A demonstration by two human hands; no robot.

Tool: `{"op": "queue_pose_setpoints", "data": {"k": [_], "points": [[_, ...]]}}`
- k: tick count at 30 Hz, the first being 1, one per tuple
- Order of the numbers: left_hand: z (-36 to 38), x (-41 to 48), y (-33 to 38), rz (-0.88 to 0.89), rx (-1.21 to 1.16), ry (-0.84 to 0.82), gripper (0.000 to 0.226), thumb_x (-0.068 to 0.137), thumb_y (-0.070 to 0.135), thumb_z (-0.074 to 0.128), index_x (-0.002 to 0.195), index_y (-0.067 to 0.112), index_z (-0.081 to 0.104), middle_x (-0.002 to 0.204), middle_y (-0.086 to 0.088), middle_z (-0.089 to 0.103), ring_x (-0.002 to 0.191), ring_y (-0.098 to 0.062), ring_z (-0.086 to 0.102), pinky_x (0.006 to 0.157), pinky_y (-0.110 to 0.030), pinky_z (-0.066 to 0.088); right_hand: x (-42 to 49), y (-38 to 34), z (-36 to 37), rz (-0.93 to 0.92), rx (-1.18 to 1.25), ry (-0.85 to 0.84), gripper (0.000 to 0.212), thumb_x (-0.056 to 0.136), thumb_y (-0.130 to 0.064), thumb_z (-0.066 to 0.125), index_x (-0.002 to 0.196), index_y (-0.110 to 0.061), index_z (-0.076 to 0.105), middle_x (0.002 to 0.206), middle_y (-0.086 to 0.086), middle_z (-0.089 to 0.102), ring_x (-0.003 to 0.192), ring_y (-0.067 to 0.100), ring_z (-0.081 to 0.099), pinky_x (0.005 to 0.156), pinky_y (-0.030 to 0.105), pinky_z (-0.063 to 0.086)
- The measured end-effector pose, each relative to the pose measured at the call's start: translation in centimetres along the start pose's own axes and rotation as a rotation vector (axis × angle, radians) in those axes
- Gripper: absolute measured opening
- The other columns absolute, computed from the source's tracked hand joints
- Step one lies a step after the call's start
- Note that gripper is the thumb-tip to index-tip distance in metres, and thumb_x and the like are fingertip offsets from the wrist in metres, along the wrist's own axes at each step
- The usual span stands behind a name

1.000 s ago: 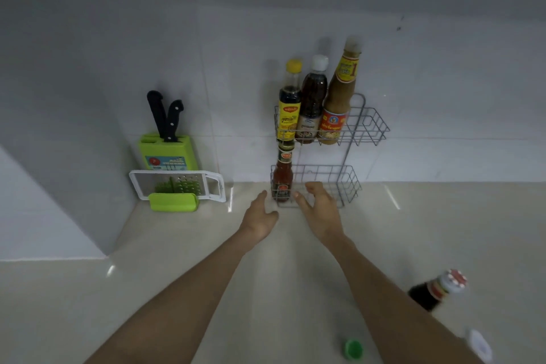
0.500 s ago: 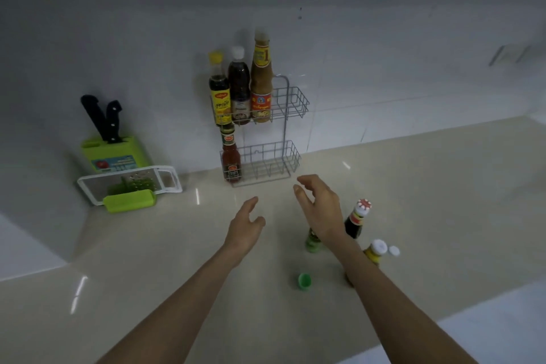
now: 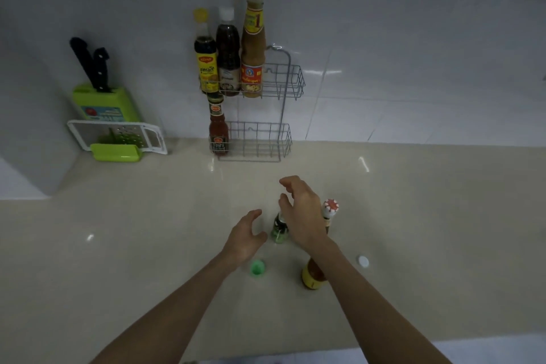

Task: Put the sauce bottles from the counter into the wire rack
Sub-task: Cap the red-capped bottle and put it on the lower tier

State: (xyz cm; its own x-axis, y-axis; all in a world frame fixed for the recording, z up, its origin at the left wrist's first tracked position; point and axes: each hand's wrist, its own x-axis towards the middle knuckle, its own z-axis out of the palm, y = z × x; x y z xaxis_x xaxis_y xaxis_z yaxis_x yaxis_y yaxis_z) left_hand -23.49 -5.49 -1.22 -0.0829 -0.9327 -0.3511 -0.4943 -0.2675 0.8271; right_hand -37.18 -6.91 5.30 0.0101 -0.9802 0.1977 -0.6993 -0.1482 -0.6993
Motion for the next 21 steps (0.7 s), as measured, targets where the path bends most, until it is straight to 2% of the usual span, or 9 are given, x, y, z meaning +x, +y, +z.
{"op": "queue_pose_setpoints", "data": {"k": [5, 7, 10, 14, 16, 21], "points": [[1.7, 1.2, 0.8, -0.031, 0.057, -0.041, 0.075, 0.079, 0.028, 0.073, 0.143, 0.021, 0.035, 0.148, 0.001, 0.04, 0.135, -0.019, 0.039, 0.11, -0.03, 0.033, 0.4, 0.9, -0.3, -0.026, 0.005, -0.019, 0.031, 0.088, 0.0, 0.052, 0.118, -0.008, 0.056, 0.118, 0.008, 0.063, 0.108, 0.024, 0.057, 0.09, 0.038, 0.049], [2.3, 1.9, 0.9, -0.026, 0.075, -0.064, 0.075, 0.076, 0.027, 0.075, 0.141, 0.023, 0.038, 0.145, 0.001, 0.044, 0.131, -0.019, 0.042, 0.107, -0.03, 0.036, 0.3, 1.1, -0.4, -0.029, 0.011, -0.02, 0.032, 0.087, 0.001, 0.052, 0.117, -0.008, 0.057, 0.117, 0.009, 0.063, 0.107, 0.025, 0.058, 0.089, 0.038, 0.049], [3.0, 2.5, 1.0, 0.014, 0.041, -0.072, 0.066, 0.074, 0.019, 0.075, 0.133, 0.022, 0.046, 0.131, 0.002, 0.055, 0.118, -0.017, 0.052, 0.094, -0.028, 0.042, 0.4, 1.4, -0.6, -0.014, 0.013, -0.015, 0.032, 0.088, 0.002, 0.051, 0.118, -0.007, 0.056, 0.118, 0.01, 0.063, 0.108, 0.024, 0.058, 0.092, 0.038, 0.049], [3.7, 3.0, 0.7, 0.077, 0.015, -0.045, 0.048, 0.077, 0.02, 0.073, 0.121, 0.022, 0.053, 0.112, 0.004, 0.062, 0.099, -0.012, 0.054, 0.083, -0.021, 0.038, 0.4, 1.6, -1.0, 0.015, 0.025, -0.01, 0.032, 0.089, 0.001, 0.05, 0.119, -0.009, 0.055, 0.12, 0.008, 0.062, 0.11, 0.021, 0.056, 0.094, 0.034, 0.048], [4.0, 3.0, 0.6, 0.084, -0.021, -0.016, 0.042, 0.077, 0.02, 0.072, 0.116, 0.023, 0.057, 0.105, 0.006, 0.064, 0.097, -0.013, 0.057, 0.082, -0.02, 0.039, 0.4, 1.7, -1.3, 0.02, 0.032, -0.006, 0.032, 0.09, 0.0, 0.05, 0.12, -0.011, 0.055, 0.121, 0.006, 0.061, 0.111, 0.019, 0.056, 0.094, 0.032, 0.047], [4.1, 2.4, -0.3, 0.067, -0.076, 0.084, 0.043, 0.075, 0.019, 0.07, 0.115, 0.028, 0.059, 0.109, 0.003, 0.067, 0.102, -0.016, 0.061, 0.088, -0.024, 0.046, 0.1, 2.1, -1.8, 0.012, 0.032, 0.022, 0.032, 0.089, 0.0, 0.052, 0.118, -0.012, 0.056, 0.119, 0.003, 0.063, 0.11, 0.016, 0.057, 0.096, 0.031, 0.048]]}}
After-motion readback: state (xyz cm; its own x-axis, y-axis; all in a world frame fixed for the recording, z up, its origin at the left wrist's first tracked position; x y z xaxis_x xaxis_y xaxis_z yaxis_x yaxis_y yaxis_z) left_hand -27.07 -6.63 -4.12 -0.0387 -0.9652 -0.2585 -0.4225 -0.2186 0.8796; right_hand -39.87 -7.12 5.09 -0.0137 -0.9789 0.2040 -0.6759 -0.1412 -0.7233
